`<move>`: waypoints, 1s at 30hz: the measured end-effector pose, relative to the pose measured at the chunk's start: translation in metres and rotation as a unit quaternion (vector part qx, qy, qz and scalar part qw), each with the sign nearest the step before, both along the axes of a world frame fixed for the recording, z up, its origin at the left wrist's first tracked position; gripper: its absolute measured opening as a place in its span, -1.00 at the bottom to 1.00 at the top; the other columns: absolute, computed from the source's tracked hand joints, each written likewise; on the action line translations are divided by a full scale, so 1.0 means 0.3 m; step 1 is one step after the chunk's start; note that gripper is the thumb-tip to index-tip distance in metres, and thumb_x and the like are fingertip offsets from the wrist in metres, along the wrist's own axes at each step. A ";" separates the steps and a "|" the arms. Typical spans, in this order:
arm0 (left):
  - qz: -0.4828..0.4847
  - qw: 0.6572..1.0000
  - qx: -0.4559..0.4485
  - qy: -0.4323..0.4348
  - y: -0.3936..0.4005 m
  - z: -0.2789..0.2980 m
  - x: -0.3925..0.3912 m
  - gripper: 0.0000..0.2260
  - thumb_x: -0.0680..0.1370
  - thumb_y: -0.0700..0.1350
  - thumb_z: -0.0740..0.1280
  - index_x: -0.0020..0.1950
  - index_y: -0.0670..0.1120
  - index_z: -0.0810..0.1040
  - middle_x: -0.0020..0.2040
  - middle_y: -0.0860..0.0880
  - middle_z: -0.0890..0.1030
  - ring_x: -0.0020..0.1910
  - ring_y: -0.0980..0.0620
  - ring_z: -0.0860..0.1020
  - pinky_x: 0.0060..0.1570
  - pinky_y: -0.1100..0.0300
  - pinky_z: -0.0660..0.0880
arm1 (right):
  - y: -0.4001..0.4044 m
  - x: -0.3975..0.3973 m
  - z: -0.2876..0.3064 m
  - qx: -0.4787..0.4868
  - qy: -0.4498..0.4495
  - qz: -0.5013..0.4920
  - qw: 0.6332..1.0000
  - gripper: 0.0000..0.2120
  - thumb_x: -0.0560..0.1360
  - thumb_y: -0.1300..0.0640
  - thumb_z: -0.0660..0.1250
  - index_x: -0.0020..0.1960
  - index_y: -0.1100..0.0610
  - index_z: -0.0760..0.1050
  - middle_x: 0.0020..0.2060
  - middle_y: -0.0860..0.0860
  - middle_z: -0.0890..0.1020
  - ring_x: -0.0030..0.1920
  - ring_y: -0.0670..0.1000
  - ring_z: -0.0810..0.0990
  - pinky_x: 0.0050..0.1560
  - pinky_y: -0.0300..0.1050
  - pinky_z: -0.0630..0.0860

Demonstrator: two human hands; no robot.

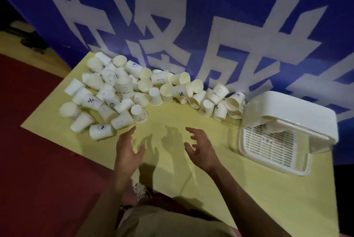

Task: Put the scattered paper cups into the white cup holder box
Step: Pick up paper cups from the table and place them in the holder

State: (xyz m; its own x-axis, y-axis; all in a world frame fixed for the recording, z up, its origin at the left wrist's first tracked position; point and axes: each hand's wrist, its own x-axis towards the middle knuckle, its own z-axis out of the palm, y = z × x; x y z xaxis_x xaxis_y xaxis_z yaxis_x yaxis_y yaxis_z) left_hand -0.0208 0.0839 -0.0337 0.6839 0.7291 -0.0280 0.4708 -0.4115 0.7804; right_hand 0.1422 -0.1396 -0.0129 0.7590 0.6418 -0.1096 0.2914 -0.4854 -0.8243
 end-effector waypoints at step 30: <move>-0.167 0.959 0.029 0.229 0.758 -0.312 -0.257 -0.32 0.26 -0.06 0.36 0.42 -0.02 0.42 0.16 -0.12 0.55 0.14 -0.22 0.52 0.08 -0.13 0.49 | 0.807 -0.012 -0.158 -0.295 -0.101 0.084 0.946 -0.53 0.46 0.09 0.48 0.27 0.15 0.37 0.18 0.16 0.43 0.04 0.23 0.50 -0.09 0.18 0.59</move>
State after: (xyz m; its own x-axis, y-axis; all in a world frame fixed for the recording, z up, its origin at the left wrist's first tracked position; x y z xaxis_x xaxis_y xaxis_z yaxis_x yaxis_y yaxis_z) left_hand -0.0979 0.3114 -0.1273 0.8051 0.4810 -0.3472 0.5929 -0.6354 0.4947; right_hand 0.1384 0.1025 -0.0602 0.6953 0.6276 -0.3503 0.5281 -0.7767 -0.3433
